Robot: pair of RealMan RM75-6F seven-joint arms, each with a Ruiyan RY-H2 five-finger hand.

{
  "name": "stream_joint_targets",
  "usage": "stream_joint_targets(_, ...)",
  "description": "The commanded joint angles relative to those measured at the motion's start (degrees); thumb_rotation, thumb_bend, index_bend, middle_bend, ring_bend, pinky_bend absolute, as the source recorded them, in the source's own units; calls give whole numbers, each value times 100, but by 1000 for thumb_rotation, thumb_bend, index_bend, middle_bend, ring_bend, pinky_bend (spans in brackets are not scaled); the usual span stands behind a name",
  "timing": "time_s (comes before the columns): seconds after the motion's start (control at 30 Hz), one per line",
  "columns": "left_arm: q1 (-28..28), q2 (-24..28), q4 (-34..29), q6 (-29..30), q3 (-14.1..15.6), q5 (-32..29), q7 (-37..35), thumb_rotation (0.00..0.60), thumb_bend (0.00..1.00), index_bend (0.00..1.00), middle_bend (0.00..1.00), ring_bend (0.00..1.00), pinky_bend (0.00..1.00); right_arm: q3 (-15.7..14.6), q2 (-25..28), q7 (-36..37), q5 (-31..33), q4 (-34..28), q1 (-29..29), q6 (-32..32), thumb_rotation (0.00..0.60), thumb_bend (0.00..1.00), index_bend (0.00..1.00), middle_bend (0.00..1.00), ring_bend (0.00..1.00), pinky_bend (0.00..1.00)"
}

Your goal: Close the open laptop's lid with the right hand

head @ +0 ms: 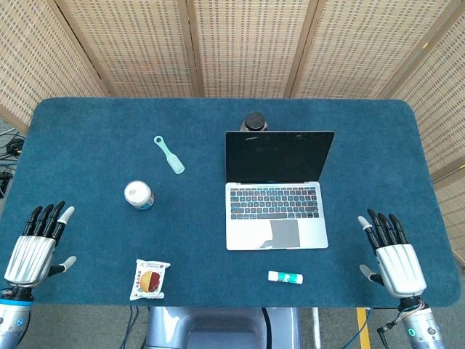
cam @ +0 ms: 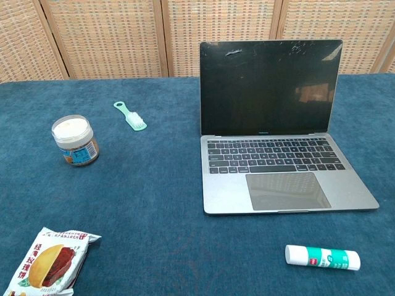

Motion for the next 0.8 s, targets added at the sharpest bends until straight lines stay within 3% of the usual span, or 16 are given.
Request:
stream_joint_targets(0.03,9,0,-5,15,4,8,8,600,0,0,0,0,0,-3,-2,21,-22,17,-4,19,600,149,19,0,0,0)
stream_joint_targets(0.8,20,34,-22,57,-16,13,-40,600,0,0,0,0,0,-9,-29,-59,-19,7,15,-35,600,149,19,0,0,0)
